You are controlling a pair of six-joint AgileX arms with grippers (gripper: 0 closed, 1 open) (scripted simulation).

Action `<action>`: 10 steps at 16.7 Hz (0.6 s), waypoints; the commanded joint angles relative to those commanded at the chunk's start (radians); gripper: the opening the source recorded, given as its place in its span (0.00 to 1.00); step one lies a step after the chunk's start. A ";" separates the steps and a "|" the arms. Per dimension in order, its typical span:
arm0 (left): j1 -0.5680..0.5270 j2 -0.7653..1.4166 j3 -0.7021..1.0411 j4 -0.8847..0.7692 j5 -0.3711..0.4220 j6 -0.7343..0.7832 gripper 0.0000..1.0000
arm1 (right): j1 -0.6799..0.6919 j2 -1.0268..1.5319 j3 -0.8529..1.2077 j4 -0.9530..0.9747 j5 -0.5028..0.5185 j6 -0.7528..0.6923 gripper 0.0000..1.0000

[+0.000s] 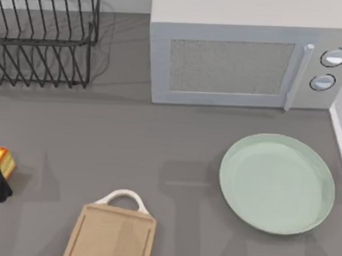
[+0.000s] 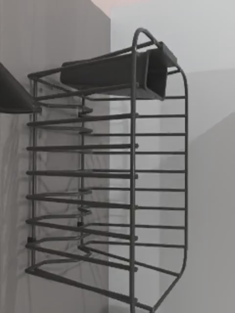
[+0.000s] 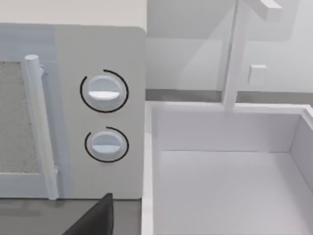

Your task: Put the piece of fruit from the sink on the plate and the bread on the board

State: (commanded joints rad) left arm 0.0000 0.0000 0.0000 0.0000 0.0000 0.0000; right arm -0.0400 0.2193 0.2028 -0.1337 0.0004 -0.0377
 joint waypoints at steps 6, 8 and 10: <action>0.000 0.000 0.000 0.000 0.000 0.000 1.00 | -0.085 0.550 0.445 -0.285 0.001 -0.080 1.00; 0.000 0.000 0.000 0.000 0.000 0.000 1.00 | -0.118 0.772 0.615 -0.394 0.001 -0.111 1.00; 0.000 0.000 0.000 0.000 0.000 0.000 1.00 | -0.150 0.999 0.786 -0.503 0.001 -0.142 1.00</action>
State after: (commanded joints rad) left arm 0.0000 0.0000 0.0000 0.0000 0.0000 0.0000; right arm -0.1904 1.2179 0.9890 -0.6365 0.0017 -0.1793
